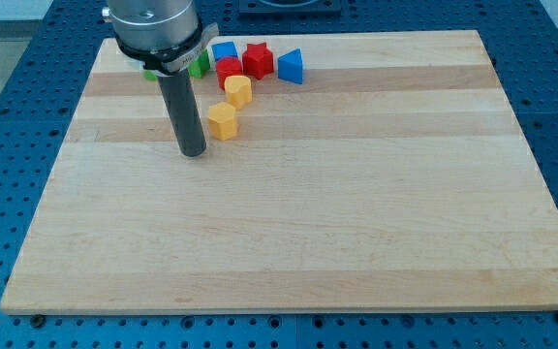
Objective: Slightly move the yellow hexagon toward the yellow heart
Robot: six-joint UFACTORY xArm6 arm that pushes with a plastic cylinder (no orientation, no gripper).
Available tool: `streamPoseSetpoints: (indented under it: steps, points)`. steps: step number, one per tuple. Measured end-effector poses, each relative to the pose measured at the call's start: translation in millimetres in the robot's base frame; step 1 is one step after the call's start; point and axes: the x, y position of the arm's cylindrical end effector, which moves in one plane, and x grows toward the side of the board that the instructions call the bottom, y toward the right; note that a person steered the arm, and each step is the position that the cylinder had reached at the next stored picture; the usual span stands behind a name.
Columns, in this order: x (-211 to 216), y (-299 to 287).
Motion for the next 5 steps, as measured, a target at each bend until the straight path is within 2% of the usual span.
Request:
streamPoseSetpoints:
  steps: [2, 5]
  points:
    - [-40, 3]
    - [-18, 15]
